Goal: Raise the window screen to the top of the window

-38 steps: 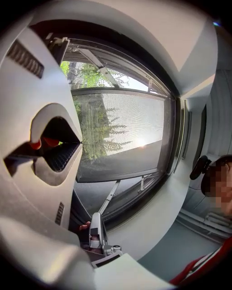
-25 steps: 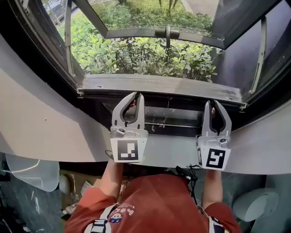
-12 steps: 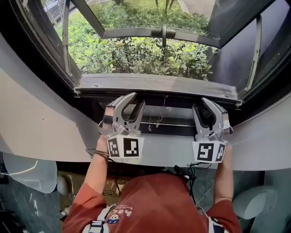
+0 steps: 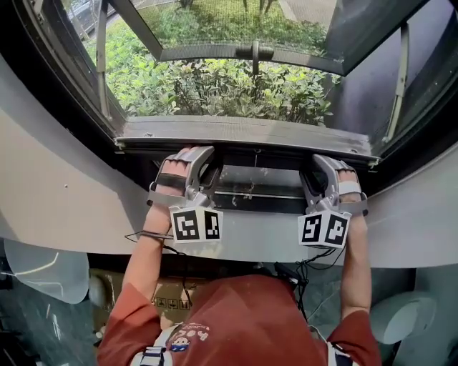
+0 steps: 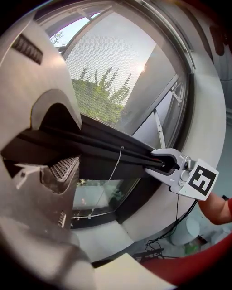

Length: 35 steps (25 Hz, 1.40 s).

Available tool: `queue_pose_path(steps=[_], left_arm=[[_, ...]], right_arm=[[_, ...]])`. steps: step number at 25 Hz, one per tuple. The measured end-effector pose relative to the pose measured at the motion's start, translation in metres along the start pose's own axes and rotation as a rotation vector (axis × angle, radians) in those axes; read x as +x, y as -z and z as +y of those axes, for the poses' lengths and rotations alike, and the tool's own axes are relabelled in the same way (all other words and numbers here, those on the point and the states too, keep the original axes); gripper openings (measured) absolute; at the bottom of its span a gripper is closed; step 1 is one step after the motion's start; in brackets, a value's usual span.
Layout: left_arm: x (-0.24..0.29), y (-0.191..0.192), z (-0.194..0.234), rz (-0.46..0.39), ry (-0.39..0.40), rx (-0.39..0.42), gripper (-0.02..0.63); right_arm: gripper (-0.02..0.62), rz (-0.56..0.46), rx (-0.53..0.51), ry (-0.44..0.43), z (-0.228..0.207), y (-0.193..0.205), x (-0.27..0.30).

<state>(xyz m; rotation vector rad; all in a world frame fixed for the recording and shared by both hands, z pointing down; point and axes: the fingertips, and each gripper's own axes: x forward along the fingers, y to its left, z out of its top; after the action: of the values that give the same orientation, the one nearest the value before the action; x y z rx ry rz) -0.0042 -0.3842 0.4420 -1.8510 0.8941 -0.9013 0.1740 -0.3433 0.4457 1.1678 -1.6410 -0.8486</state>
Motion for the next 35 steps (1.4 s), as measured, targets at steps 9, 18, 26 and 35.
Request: queue_pose_path(steps=[9,18,26,35], left_arm=[[0.001,0.000,0.001,-0.005,0.016,0.012,0.152],[0.002,0.000,0.000,0.001,0.055,-0.046,0.146],[-0.003,-0.001,-0.002,-0.014,0.089,-0.006,0.143],[-0.007,-0.006,0.009,-0.013,0.084,-0.010,0.135]], right_arm=[[0.184,-0.026,0.041,-0.064,0.003,-0.002,-0.001],[0.186,-0.069,0.109,-0.054,0.003,-0.003,0.000],[0.196,-0.062,0.069,-0.078,0.004,-0.001,-0.005],[0.195,-0.076,0.086,-0.076,-0.005,-0.006,-0.010]])
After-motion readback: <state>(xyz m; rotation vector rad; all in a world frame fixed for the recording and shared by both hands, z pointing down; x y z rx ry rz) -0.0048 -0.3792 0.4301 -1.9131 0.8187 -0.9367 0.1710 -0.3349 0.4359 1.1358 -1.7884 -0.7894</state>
